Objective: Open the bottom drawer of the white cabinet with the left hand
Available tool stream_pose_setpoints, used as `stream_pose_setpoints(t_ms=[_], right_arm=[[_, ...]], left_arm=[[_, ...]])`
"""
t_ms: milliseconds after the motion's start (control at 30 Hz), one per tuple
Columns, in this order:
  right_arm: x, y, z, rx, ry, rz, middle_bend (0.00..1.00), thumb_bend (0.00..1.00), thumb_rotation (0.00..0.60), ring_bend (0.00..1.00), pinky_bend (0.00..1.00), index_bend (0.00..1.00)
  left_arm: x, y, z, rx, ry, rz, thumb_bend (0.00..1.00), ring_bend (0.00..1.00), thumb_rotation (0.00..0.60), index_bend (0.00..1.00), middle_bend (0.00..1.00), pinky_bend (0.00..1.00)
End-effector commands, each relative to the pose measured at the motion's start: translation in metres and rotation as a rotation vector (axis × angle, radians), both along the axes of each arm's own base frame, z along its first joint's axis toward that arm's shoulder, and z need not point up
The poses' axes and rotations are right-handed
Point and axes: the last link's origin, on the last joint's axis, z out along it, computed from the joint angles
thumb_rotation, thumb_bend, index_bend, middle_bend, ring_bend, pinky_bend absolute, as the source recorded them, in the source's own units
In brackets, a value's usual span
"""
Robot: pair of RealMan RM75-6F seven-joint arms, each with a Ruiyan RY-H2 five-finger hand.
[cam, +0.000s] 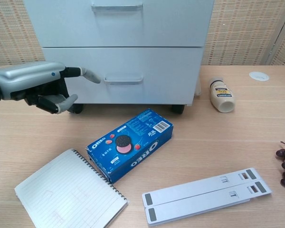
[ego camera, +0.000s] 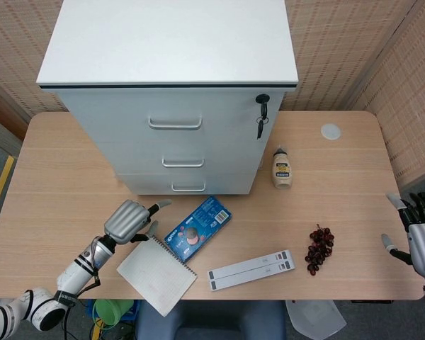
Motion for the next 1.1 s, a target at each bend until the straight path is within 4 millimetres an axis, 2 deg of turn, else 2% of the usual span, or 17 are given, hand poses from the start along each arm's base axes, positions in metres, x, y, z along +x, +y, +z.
stream_pose_setpoints(t_ms=[33,300,767,1100], right_arm=[[-0.001,0.001,0.000,0.001,-0.003,-0.005,0.22,0.26,0.600,0.12,0.20,0.11],[-0.003,0.002,0.002,-0.005,-0.008,-0.006,0.22,0.26,0.600,0.12,0.20,0.11],[-0.009,0.004,0.005,-0.015,-0.012,-0.025,0.22,0.26,0.600,0.12,0.20,0.11],[-0.011,0.005,0.006,-0.016,-0.016,-0.030,0.22,0.26,0.600,0.12,0.20,0.11]], left_arm=[[0.008,0.009,-0.007,0.001,-0.001,0.006,0.59,0.98,0.600,0.15,0.96,1.00],[0.028,0.028,-0.021,-0.008,-0.027,0.028,0.59,0.98,0.600,0.15,0.96,1.00],[0.033,0.046,-0.030,-0.012,-0.012,0.068,0.59,0.98,0.600,0.15,0.96,1.00],[0.034,0.047,-0.034,-0.016,0.015,0.071,0.59,0.98,0.600,0.19,0.96,1.00]])
